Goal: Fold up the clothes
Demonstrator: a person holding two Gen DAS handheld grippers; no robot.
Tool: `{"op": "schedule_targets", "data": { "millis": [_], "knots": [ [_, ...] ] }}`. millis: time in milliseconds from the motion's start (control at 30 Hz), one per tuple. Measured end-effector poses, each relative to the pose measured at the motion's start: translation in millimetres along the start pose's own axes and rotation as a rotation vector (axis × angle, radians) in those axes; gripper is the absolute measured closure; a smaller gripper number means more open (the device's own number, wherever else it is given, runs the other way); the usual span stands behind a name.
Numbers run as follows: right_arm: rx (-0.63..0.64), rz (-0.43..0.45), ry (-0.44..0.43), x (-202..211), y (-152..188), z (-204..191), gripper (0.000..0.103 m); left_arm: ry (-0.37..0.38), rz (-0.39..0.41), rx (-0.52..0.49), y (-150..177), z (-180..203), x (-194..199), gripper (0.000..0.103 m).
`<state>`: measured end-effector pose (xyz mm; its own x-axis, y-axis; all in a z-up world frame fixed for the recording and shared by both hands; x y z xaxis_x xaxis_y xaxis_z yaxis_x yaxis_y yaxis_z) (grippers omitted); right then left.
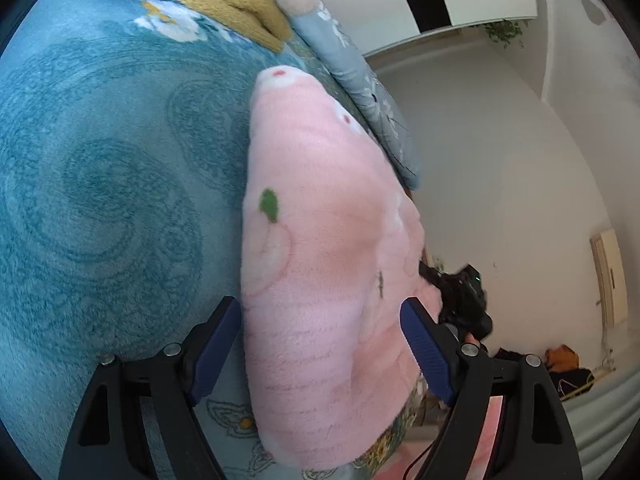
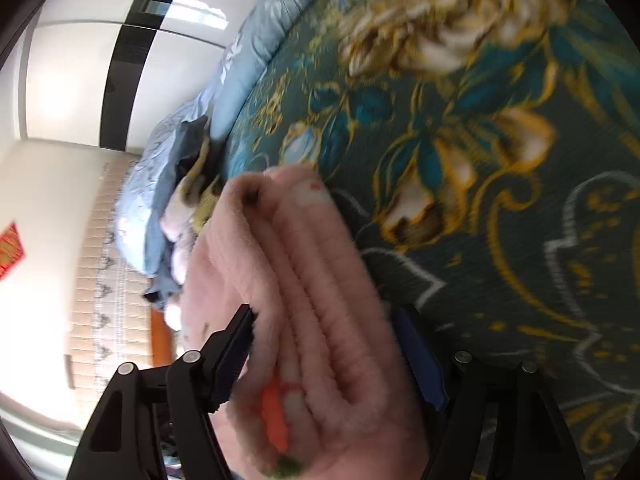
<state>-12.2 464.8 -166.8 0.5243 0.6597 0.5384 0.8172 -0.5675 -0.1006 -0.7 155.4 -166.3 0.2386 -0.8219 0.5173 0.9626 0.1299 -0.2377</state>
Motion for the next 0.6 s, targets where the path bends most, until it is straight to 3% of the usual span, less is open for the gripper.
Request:
{"op": "schedule_targets", "data": {
  "millis": [167, 367, 433, 467, 533, 600],
  "knots": [
    [0.071, -0.066, 0.011, -10.2, 8.1, -8.1, 0.027, 0.003, 0.007, 0.028, -5.7, 0.5, -6.3, 0.019],
    [0.099, -0.082, -0.002, -12.9, 14.9, -13.9, 0.030, -0.085, 0.003, 0.052, -11.3, 8.5, -23.0, 0.020],
    [0.100, -0.072, -0.002, -13.3, 15.1, -13.3, 0.036, -0.128, 0.004, 0.059, -11.9, 9.8, -28.0, 0.022],
    [0.095, -0.066, -0.002, -12.7, 15.9, -12.4, 0.038, -0.152, 0.002, 0.068, -11.9, 9.2, -30.3, 0.025],
    [0.092, -0.055, 0.002, -10.7, 17.5, -12.3, 0.047, -0.197, 0.002, 0.084, -11.4, 9.3, -31.8, 0.053],
    [0.116, -0.047, 0.018, -9.9, 18.9, -17.6, 0.053, -0.226, 0.007, 0.098, -11.3, 12.1, -29.3, 0.059]
  ]
}}
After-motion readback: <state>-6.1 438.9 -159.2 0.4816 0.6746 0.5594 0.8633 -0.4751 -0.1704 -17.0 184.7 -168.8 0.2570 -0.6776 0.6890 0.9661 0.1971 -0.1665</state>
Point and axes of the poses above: each gripper's, at about its wrist camera, not at the fingertips, and x roughly against the way its jaws point, z to its right, y to its underside, the point moved 9 cm from there along -x, roughly the way its jaws point, and after that the axes turned 6 degrees about -y, right-handed, at the moved point
